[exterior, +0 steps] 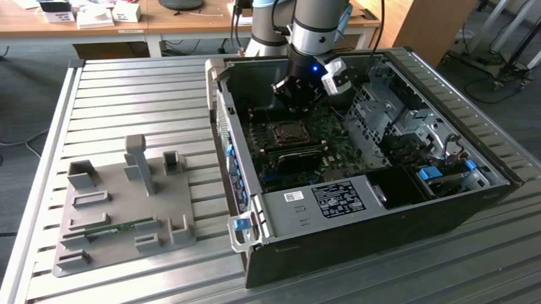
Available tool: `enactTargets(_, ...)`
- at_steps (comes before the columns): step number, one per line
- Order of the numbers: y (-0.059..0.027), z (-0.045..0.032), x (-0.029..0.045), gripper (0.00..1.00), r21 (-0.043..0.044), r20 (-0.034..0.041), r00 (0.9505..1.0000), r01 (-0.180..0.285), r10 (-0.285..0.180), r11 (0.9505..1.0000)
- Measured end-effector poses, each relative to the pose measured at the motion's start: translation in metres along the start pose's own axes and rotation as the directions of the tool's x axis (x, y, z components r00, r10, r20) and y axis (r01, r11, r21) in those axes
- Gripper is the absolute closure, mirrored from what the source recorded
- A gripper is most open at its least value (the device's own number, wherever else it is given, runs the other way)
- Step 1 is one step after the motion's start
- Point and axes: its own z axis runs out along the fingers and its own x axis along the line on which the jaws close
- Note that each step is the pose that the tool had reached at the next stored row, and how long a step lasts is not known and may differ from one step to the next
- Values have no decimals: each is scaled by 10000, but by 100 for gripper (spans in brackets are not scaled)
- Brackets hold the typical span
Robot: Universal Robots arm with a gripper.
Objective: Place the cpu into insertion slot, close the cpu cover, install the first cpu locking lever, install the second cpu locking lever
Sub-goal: 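Install the first cpu locking lever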
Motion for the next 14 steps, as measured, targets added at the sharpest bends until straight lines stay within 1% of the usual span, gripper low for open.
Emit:
enactTargets(4,2,-51,-2,89,1,-1,10000,0,0,10000)
enactTargets(11,2,-52,-1,89,0,0,10000,1,-1,10000)
enactTargets(14,1,-50,17,89,-1,1,10000,0,0,10000)
